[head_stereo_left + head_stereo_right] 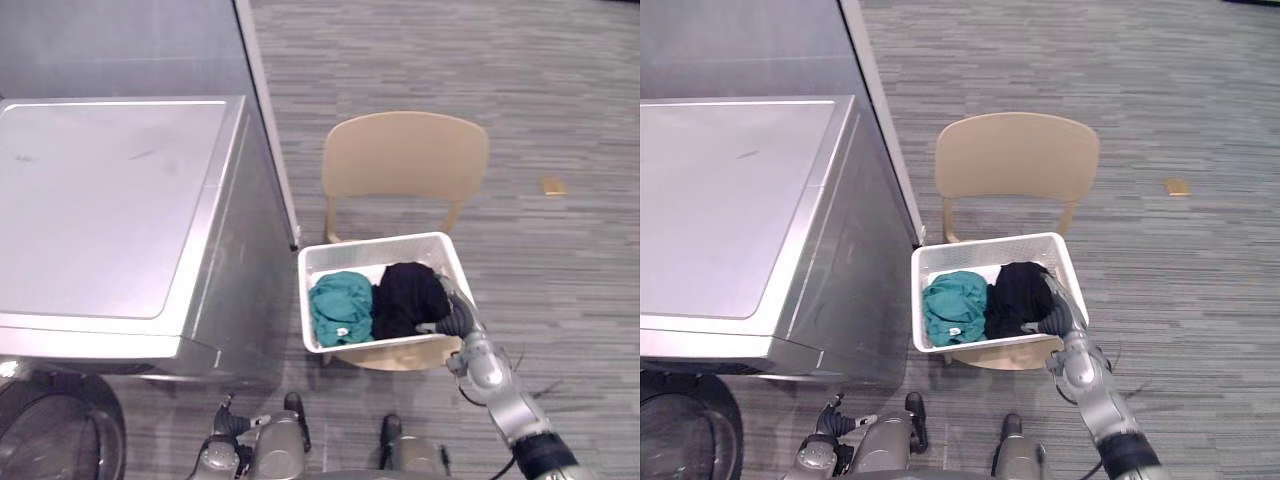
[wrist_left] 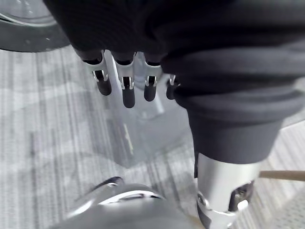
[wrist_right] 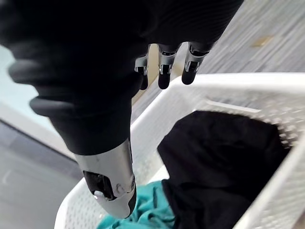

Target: Pick up the laundry basket with both hands and put the clothes into the washing machine.

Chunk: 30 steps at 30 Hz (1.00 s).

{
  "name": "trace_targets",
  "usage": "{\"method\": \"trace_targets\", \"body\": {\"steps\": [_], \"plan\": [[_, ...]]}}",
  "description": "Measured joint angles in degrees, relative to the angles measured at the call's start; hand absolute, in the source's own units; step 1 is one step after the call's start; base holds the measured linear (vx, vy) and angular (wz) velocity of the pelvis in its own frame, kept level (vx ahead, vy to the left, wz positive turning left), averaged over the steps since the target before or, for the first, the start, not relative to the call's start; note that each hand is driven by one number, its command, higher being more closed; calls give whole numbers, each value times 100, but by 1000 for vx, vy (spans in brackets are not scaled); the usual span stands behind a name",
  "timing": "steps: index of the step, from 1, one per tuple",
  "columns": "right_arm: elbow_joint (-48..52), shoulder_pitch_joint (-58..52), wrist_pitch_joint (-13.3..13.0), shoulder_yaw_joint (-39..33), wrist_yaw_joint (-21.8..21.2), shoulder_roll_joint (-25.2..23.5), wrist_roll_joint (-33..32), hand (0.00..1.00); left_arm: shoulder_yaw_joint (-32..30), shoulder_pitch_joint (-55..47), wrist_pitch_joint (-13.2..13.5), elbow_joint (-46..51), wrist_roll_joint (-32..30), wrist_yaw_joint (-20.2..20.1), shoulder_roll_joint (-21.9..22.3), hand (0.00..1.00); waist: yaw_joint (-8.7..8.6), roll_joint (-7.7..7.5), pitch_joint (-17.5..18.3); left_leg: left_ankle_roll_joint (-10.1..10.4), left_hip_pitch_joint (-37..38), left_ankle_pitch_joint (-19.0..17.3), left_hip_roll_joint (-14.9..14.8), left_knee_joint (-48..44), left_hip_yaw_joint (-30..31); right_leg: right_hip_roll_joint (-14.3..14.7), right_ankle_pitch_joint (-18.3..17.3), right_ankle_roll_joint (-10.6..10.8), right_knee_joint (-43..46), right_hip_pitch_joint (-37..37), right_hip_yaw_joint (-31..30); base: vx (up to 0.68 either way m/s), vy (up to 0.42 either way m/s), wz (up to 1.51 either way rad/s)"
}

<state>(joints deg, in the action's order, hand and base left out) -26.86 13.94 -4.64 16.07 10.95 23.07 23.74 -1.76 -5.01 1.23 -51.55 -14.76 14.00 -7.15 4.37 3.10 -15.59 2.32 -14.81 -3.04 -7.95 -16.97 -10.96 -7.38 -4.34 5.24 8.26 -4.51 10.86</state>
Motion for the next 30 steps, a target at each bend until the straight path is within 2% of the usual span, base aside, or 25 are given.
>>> {"method": "trace_targets", "body": {"steps": [3,4,6,7,10,14,16,17,21,27,30], "plan": [[-503,1050,-7,409,8,37,102,0,-61,113,21,-11,11,40,-73,0,33,0,-416,-92,-436,80,29,-69,71,0,53,-24,146,-401,15,-75,57,7],[-809,1444,6,460,10,123,147,0,-64,245,31,-11,28,86,-76,0,149,21,-626,-114,-623,99,36,-100,119,-8,53,-24,236,-586,37,-53,24,14],[-1080,1772,50,517,18,186,165,0,-110,328,41,-1,63,122,-75,0,204,29,-860,-142,-701,137,80,-95,200,-41,51,-25,276,-634,128,-40,31,22],[-1273,2029,80,623,32,306,166,0,-127,382,53,10,123,143,-75,0,285,35,-957,-158,-861,194,110,-95,239,-72,51,-25,354,-803,169,-26,33,23],[-1714,2486,110,752,74,354,174,0,-194,384,124,35,316,226,-73,0,320,43,-974,-189,-1188,287,179,-65,347,-114,50,-27,414,-1086,280,2,30,25],[-2363,3083,168,945,166,535,227,0,-246,531,237,28,598,286,28,0,558,191,-1058,-215,-1524,528,303,173,595,-205,32,-36,523,-1424,513,5,12,32],[-2435,3217,256,985,199,588,231,0,-255,695,246,27,754,307,85,0,628,196,-1086,-204,-1662,692,374,417,691,-283,-72,-60,712,-1693,607,-17,-14,38],[-2497,3332,293,1040,273,554,234,100,-290,783,272,34,783,363,155,0,641,195,-1155,-164,-1706,791,404,564,755,-311,-118,-77,811,-1805,653,-17,-33,33],[-2378,3565,324,1248,519,535,292,100,-337,969,286,79,809,371,393,0,684,174,-1253,-114,-1816,980,416,825,814,-365,-236,-117,1032,-2066,771,-12,-43,16],[-2095,3549,348,1319,506,413,257,100,-342,1130,295,217,806,386,432,0,668,167,-1253,-49,-1711,1132,368,1020,860,-350,-279,-154,1081,-2066,812,33,-53,2],[-1751,3241,363,1284,499,310,172,100,-339,1134,287,270,805,386,427,0,592,138,-1271,-50,-1397,1151,369,1145,847,-350,-279,-153,1058,-1815,813,64,-29,-1]]}}
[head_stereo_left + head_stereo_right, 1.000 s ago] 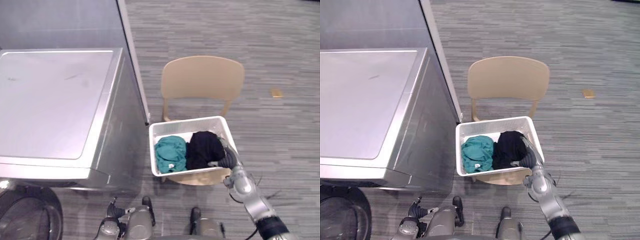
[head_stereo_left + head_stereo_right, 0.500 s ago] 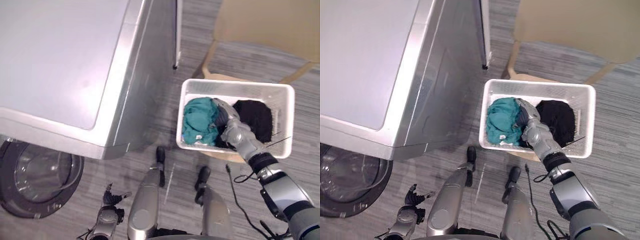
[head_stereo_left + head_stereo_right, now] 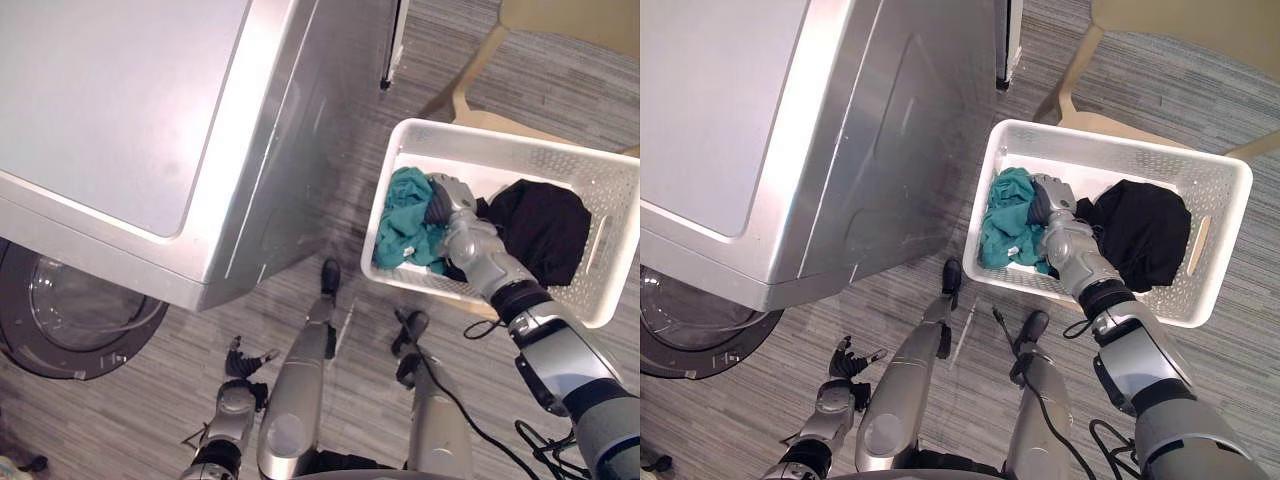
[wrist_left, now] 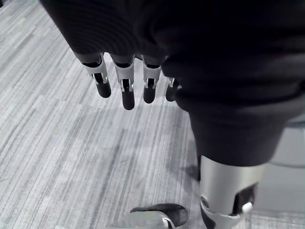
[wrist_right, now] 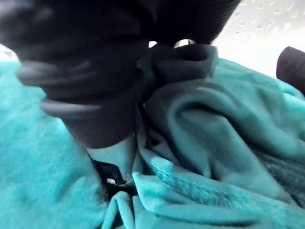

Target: Pick up the laundry basket with both hands and put the clothes into the washing machine.

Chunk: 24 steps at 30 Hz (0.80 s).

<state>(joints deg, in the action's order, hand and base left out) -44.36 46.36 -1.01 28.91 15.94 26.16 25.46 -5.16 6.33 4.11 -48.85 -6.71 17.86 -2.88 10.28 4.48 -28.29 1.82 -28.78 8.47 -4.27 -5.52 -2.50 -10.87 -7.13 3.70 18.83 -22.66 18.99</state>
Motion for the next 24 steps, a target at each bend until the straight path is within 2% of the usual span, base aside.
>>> {"method": "trace_targets", "body": {"steps": [3,5,7,9,11,12,15,18,21,24], "plan": [[975,-705,21,-507,-7,-26,-25,100,41,-1,-29,31,-3,-10,-14,0,-35,-30,-7,1,494,0,12,196,-30,18,0,0,-127,442,-15,50,-14,-3],[1727,-1118,20,-856,-9,-117,-76,100,52,-28,-80,58,-5,-26,-63,0,-115,-117,8,21,822,16,18,363,-74,78,3,4,-302,740,-50,23,-15,-10],[2430,-1521,-4,-1153,-7,-336,-245,100,55,-125,-137,52,-11,-35,-162,0,-238,-280,108,30,1062,23,21,499,-116,85,4,6,-417,930,-95,18,2,-15],[3105,-2071,-79,-1400,-33,-690,-473,100,50,-318,-180,-8,-24,-47,-270,0,-322,-530,459,42,1283,32,37,712,-245,110,22,37,-572,1046,-210,62,4,-26],[3753,-2745,-157,-1698,-139,-1030,-782,100,54,-389,-270,-95,-41,-137,-298,0,-403,-612,668,43,1687,30,60,883,-277,143,37,61,-761,1441,-213,116,-13,-7],[3964,-3084,-230,-1806,-229,-1265,-1041,100,59,-508,-283,-124,-54,-172,-279,0,-500,-653,915,43,1827,30,95,990,-282,151,42,71,-880,1573,-212,103,0,-3],[4423,-3689,-393,-1954,-431,-1830,-1898,100,-2,-660,-383,-221,-52,-286,-194,0,-567,-679,1277,44,2176,25,126,1082,-336,155,87,141,-1063,1914,-308,123,6,-13],[4586,-4039,-530,-1963,-620,-2170,-2450,100,-191,-826,-394,-305,-49,-290,-173,0,-615,-676,1500,90,2523,-27,109,1083,-437,175,99,161,-1148,2184,-469,29,-3,-24],[4605,-4332,-570,-1946,-751,-2311,-2698,100,-307,-996,-390,-350,-48,-303,-180,0,-621,-629,1695,135,2687,-104,54,1074,-540,200,94,162,-1033,2232,-635,-25,-5,-34],[4778,-4769,-621,-2097,-843,-2326,-2916,100,-304,-1023,-388,-371,-21,-411,-162,0,-673,-509,1714,65,2555,-227,-12,792,-283,161,-68,268,-194,1918,-1011,-106,10,31]]}}
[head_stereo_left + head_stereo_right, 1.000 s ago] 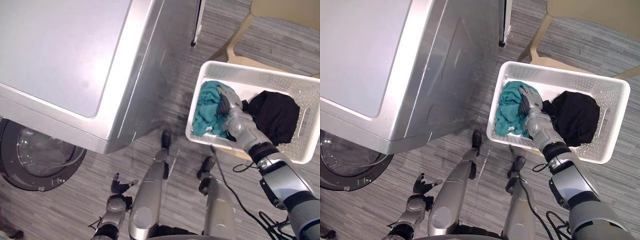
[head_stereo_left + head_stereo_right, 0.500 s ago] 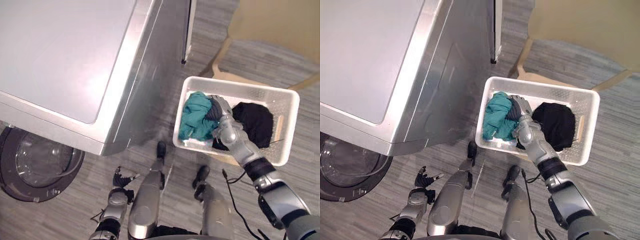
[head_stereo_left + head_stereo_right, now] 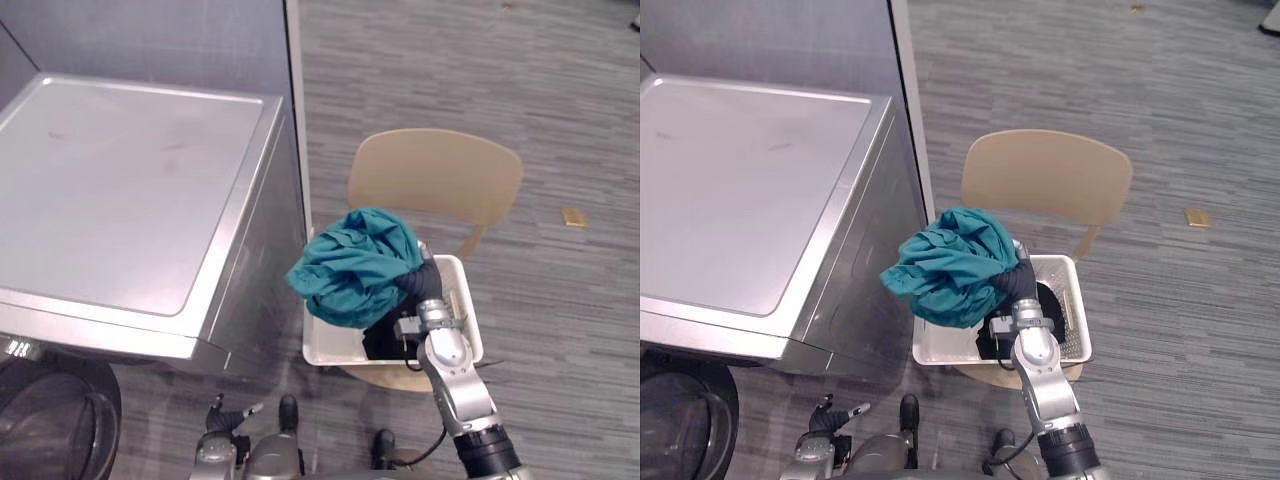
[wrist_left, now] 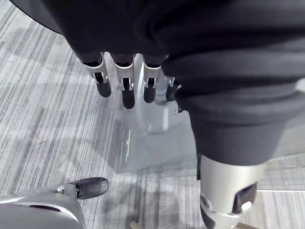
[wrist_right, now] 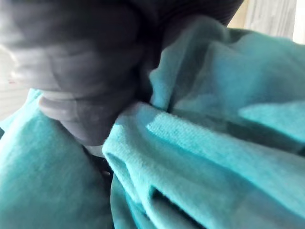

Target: Pick up the laundry basket with both hands and put the clothes into the washing machine.

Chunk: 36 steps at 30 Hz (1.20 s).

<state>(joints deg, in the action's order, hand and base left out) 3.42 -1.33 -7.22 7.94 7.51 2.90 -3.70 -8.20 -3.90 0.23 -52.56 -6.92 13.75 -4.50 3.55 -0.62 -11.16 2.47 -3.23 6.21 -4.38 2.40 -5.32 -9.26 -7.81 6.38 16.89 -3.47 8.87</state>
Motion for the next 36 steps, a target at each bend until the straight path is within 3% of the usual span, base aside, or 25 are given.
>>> {"method": "trace_targets", "body": {"steps": [1,4,5,6,8,9,10,11,12,15,17,18,20,21,24,28,33,36], "plan": [[164,-199,-9,-123,10,-12,-18,100,-49,16,3,-5,9,-4,-18,0,-72,18,-31,-90,-218,-49,48,-245,242,-103,-458,-115,1487,-337,-550,-143,-26,101],[296,-218,-82,-61,12,-21,16,100,-115,-91,-2,54,12,14,-23,0,-96,-93,42,-71,-520,-76,207,-768,653,-59,-621,-57,3132,-478,-1428,-120,-168,98],[334,-90,-142,136,28,-22,74,100,-137,-260,2,254,12,28,-17,0,-7,-164,95,-41,-892,-95,260,-1151,733,6,-635,-59,2989,-417,-1822,-268,-333,57],[402,-18,-142,197,26,-16,109,100,-136,-279,7,302,14,26,23,0,58,-167,101,-35,-1116,-96,244,-1359,801,84,-951,-27,2784,-338,-1886,-374,-360,51],[490,215,-147,295,28,12,94,100,-75,-477,26,718,105,42,228,0,215,152,110,-3,-1736,81,-22,-1518,1071,312,-1788,-199,1919,-216,-1331,-392,-303,30],[483,266,-148,316,29,46,90,100,40,-558,24,873,138,43,225,0,210,228,116,-173,-1875,204,-111,-1382,1211,380,-2009,-240,1695,-248,-1102,-466,-325,33],[475,284,-155,304,32,152,77,100,182,-571,22,938,175,24,235,0,160,408,82,-203,-1919,209,-211,-1184,1311,537,-2009,-238,1696,-293,-925,-406,-275,94],[361,276,-154,238,94,376,51,100,460,-577,35,1071,188,-18,196,0,58,584,26,-346,-1836,-129,-407,-701,1241,665,-1809,-483,1537,-296,-577,-585,-333,133],[119,292,-150,50,112,547,28,100,624,-502,52,1219,189,-87,170,0,51,510,-33,-304,-1813,-188,-465,-620,787,611,-1649,-720,1383,-306,-241,-456,-236,138],[-56,347,-137,-369,129,621,30,100,1138,-520,108,1722,189,-260,194,0,14,391,19,-251,-1697,-122,-3,-1097,215,249,-1171,-854,949,-450,308,-374,-197,115],[-108,457,-133,-321,75,710,40,100,1264,-528,202,2256,207,-277,180,0,55,384,19,-244,-1554,-187,41,-1750,174,222,-796,-898,544,-551,439,-264,-87,57],[-173,554,-134,-209,-26,779,55,100,1267,-533,268,2652,206,-296,164,0,54,396,28,-208,-1266,-442,-28,-2017,121,217,-592,-904,364,-565,557,-235,-27,45],[-235,647,-138,-121,-144,840,41,100,1412,-451,376,3270,198,-378,55,0,21,436,53,-129,-741,-931,-157,-1994,6,218,-442,-863,223,-552,771,-155,41,57],[-235,669,-143,-124,-281,886,-25,100,1598,-330,576,3564,174,-432,-52,0,23,490,89,-95,-360,-966,-162,-1454,-40,225,-379,-797,140,-546,911,-114,70,68],[-282,751,-142,-136,-489,958,-33,100,1846,-45,786,3917,161,-555,-124,0,7,619,193,246,160,-726,-191,-205,19,252,-292,-651,84,-546,1222,-65,129,62],[-507,863,-142,92,-717,739,-315,100,2434,189,860,4333,130,-635,-750,0,32,427,361,161,207,-581,51,-83,226,39,-125,-424,-73,-330,1364,-10,134,34],[-922,1304,-134,658,-1021,723,-1086,100,2988,579,1050,4887,-50,-825,-1158,0,36,421,376,83,269,-498,208,-94,367,-56,57,-346,-321,-80,1432,-16,79,19],[-940,1341,-129,923,-1198,684,-1708,100,3283,727,1147,4974,-68,-874,-1145,0,34,422,429,82,272,-471,207,-93,390,-10,170,-363,-473,-7,1447,-13,9,1]]}}
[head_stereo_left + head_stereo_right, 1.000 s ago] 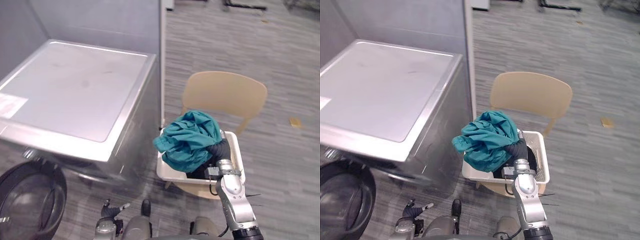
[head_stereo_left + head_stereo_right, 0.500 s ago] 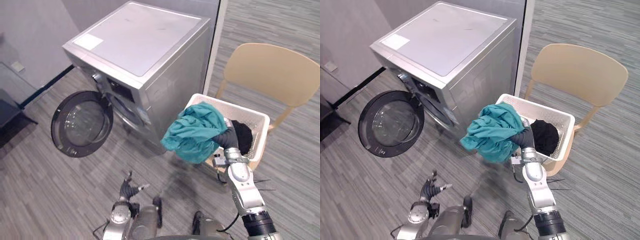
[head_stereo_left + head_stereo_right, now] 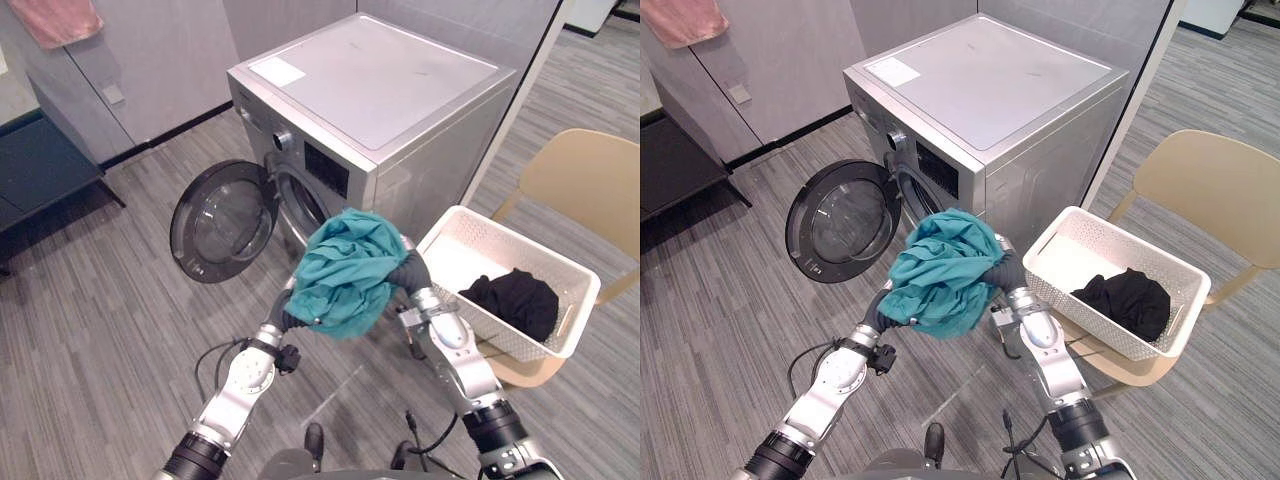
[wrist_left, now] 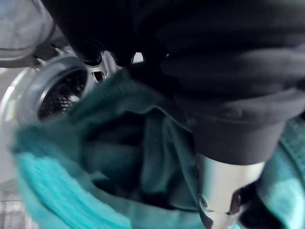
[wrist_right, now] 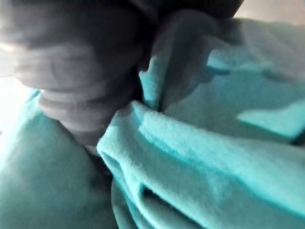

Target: Pick up the laundry basket with both hands and put the clothes into the washing machine.

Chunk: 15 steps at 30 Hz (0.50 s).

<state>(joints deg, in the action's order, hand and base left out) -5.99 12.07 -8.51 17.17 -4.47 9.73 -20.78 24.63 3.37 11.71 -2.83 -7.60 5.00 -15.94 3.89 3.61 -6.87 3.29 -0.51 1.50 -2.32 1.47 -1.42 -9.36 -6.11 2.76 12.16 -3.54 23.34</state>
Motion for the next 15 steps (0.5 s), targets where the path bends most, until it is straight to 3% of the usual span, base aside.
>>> {"method": "trace_targets", "body": {"steps": [2,3,8,9,15], "plan": [[-22,-1,5,149,-97,-17,-330,100,15,13,-1,-1,-51,12,7,0,-15,-6,76,-12,-23,27,-29,19,12,45,41,0,-77,3,1,-16,-12,1],[-49,-2,5,236,-165,-19,-544,100,18,18,-2,-1,-114,43,12,100,-24,-13,133,3,-24,87,-44,76,40,79,56,-16,-121,4,3,-32,-31,5],[-52,-117,9,627,-273,-55,-1278,100,2,84,-18,-41,-214,323,74,100,-24,-49,211,66,-4,197,-157,219,119,235,80,-91,-188,-1,0,-44,-44,3],[-52,-193,10,698,-324,-59,-1429,0,-6,91,-18,-95,-214,403,93,100,-19,-73,256,81,-4,224,-187,255,127,262,84,-113,-218,-13,-13,-38,-52,-2],[-52,-309,3,764,-350,-40,-1641,0,-28,120,-32,-297,-214,545,173,100,-40,-170,317,89,12,224,-300,254,6,385,123,-140,-179,-92,-181,-16,-53,-15]]}}
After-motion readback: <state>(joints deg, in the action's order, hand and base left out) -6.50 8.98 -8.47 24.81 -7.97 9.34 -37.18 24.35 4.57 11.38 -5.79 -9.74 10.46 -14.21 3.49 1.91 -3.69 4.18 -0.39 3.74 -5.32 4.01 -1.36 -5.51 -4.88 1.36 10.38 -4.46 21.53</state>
